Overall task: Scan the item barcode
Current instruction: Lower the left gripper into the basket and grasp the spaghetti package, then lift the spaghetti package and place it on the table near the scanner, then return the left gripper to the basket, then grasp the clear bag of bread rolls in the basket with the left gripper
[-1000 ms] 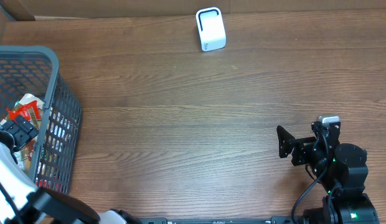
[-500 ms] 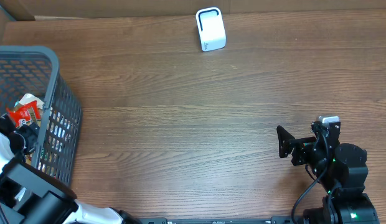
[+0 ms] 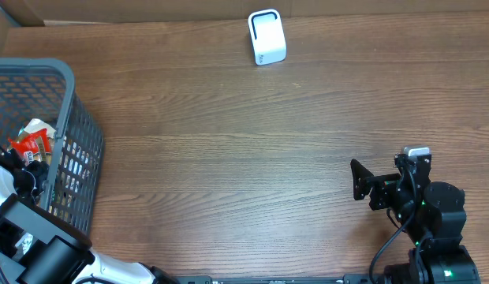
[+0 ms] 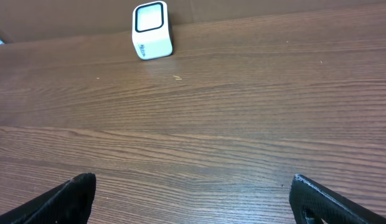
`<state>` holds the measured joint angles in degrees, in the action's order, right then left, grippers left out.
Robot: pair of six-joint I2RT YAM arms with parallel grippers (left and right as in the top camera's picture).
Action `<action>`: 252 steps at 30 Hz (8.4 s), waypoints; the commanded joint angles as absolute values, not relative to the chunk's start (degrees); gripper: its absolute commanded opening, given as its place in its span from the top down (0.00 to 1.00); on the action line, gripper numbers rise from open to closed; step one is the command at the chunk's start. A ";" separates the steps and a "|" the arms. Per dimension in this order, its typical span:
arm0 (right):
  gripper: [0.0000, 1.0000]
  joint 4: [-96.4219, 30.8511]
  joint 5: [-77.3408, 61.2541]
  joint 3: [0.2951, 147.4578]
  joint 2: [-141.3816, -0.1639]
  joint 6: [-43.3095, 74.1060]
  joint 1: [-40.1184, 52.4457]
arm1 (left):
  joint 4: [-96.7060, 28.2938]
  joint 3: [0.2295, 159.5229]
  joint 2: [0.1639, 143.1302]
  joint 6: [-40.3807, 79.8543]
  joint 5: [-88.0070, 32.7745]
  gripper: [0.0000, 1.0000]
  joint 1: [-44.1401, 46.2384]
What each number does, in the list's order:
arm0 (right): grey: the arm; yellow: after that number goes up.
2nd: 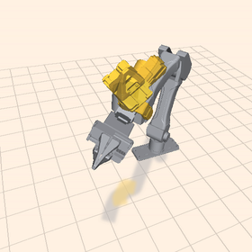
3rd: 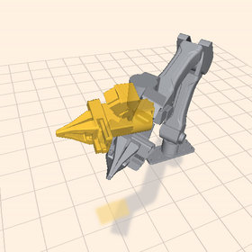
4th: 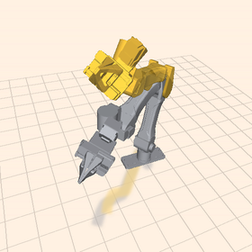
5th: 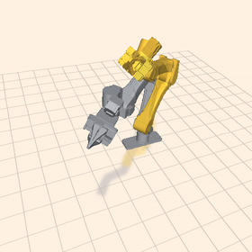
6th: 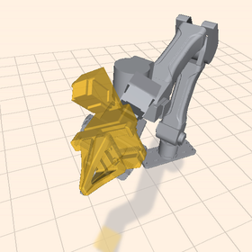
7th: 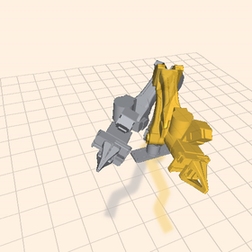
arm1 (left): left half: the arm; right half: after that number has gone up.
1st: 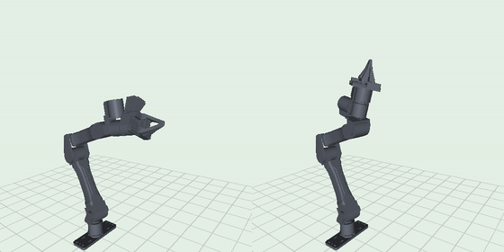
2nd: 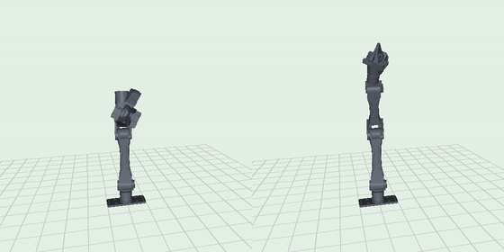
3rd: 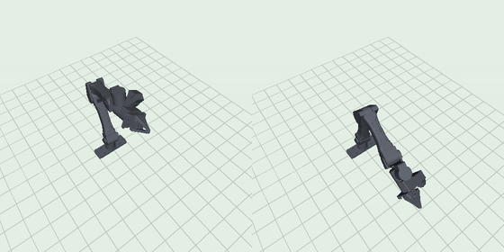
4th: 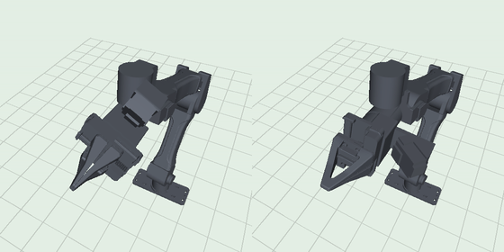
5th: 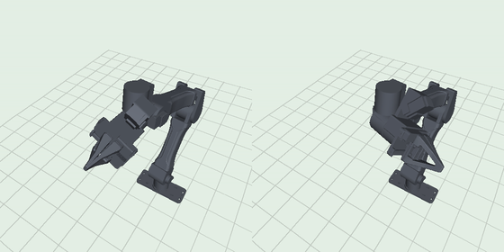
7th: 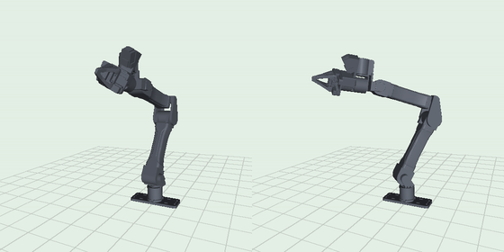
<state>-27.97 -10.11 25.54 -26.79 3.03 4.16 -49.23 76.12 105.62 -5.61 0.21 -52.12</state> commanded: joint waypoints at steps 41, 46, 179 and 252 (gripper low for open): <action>0.00 -27.66 -9.91 25.10 -26.76 3.03 4.49 | -83.68 143.48 104.68 -1.21 -18.09 0.96 -42.00; 0.00 -27.66 -9.91 25.10 -26.76 3.03 4.49 | -86.35 149.16 97.56 0.05 -18.04 0.96 -32.67; 0.00 -27.66 -9.91 25.10 -26.76 3.03 4.49 | -38.26 73.87 110.02 17.98 -7.49 0.03 -45.82; 0.00 -27.81 -9.91 25.10 -26.76 3.03 4.49 | -69.49 104.66 99.33 6.85 -8.36 0.28 -43.86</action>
<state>-28.08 -10.09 25.47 -26.89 3.01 4.16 -70.04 104.86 97.78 9.85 -8.84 -44.21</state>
